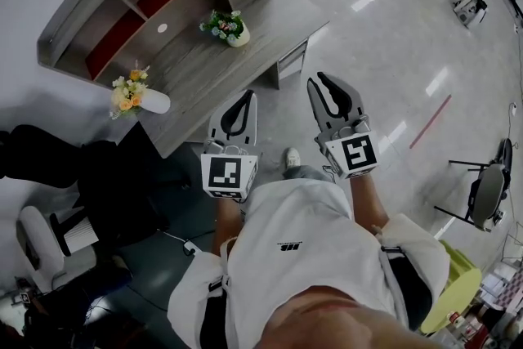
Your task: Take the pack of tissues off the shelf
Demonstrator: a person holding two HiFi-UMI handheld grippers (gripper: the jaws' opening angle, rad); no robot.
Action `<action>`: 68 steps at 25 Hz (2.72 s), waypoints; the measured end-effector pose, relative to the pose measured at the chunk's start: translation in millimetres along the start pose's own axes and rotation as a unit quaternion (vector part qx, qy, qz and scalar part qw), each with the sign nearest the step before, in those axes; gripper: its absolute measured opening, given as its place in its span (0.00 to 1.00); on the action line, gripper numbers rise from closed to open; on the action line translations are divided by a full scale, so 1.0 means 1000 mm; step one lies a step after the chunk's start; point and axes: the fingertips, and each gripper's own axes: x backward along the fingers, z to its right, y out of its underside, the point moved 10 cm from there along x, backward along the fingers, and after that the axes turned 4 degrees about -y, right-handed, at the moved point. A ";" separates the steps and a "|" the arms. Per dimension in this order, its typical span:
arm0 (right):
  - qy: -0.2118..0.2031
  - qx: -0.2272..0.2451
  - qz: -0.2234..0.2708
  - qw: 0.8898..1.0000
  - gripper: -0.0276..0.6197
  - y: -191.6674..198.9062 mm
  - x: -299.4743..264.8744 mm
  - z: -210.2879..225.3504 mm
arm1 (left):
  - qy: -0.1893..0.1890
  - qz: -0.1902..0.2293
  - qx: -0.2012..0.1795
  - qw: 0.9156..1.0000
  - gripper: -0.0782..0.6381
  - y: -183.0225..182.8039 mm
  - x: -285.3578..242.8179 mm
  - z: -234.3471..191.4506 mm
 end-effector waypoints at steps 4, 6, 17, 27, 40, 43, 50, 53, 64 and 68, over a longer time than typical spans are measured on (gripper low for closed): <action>-0.011 -0.002 -0.001 1.000 0.14 0.001 -0.015 0.016 | -0.009 -0.001 -0.002 1.000 0.15 -0.001 -0.018 -0.005; -0.016 -0.004 0.000 1.000 0.14 0.001 -0.023 0.020 | -0.014 -0.001 0.001 1.000 0.15 0.000 -0.024 -0.010; -0.026 -0.004 -0.003 1.000 0.14 0.003 -0.066 0.050 | -0.025 -0.001 0.003 1.000 0.15 -0.003 -0.063 -0.033; -0.019 -0.007 -0.007 1.000 0.14 0.011 -0.109 0.067 | -0.017 -0.002 0.011 1.000 0.15 0.005 -0.102 -0.065; 0.005 -0.010 -0.021 1.000 0.14 0.022 -0.164 0.101 | 0.018 -0.009 0.012 1.000 0.15 0.010 -0.171 -0.101; 0.010 -0.013 -0.024 1.000 0.14 0.024 -0.180 0.109 | 0.024 -0.012 0.012 1.000 0.15 0.011 -0.188 -0.112; 0.019 -0.010 -0.029 0.999 0.14 0.022 -0.220 0.126 | 0.040 -0.012 0.016 0.999 0.15 0.010 -0.226 -0.140; 0.022 -0.010 -0.033 0.999 0.14 0.024 -0.238 0.132 | 0.044 -0.012 0.019 0.999 0.15 0.011 -0.243 -0.153; 0.022 -0.009 -0.041 0.999 0.14 0.032 -0.303 0.149 | 0.063 -0.016 0.024 0.998 0.15 0.016 -0.293 -0.199; 0.033 -0.014 -0.057 0.998 0.14 0.034 -0.318 0.153 | 0.074 -0.015 0.030 0.997 0.15 0.015 -0.308 -0.207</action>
